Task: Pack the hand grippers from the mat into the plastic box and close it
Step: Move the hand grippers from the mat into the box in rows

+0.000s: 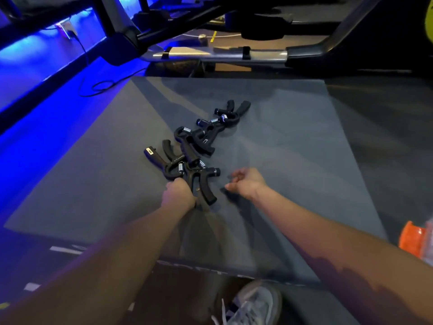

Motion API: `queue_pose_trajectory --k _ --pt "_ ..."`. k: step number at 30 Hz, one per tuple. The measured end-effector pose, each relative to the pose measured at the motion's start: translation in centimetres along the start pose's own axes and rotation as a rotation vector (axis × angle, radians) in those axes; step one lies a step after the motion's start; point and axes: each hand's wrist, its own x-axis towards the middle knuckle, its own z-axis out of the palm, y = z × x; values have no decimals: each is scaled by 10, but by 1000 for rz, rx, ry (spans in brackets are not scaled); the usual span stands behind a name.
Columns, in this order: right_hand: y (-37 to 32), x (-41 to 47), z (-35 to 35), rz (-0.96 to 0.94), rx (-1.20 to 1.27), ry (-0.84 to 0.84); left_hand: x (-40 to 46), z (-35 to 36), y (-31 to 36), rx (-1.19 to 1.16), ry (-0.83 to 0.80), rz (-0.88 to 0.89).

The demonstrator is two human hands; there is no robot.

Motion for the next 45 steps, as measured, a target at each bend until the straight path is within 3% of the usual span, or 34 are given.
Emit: queue_pose_trajectory --k 8,24,30,34,37,45 --pt "-3 -22 -36 -26 40 36 -23 -11 23 -99 5 -11" --pt "18 -117 -217 -118 374 430 -147 -13 189 -139 56 507" --pt "37 -144 -264 -112 402 555 -185 11 229 -199 -16 682" --pt "38 -159 -287 -97 381 672 -207 29 246 -201 95 741" --pt "36 -170 -295 -61 328 745 -225 45 257 -164 91 803" --pt "43 -181 -309 26 225 760 -249 67 277 -26 101 719"
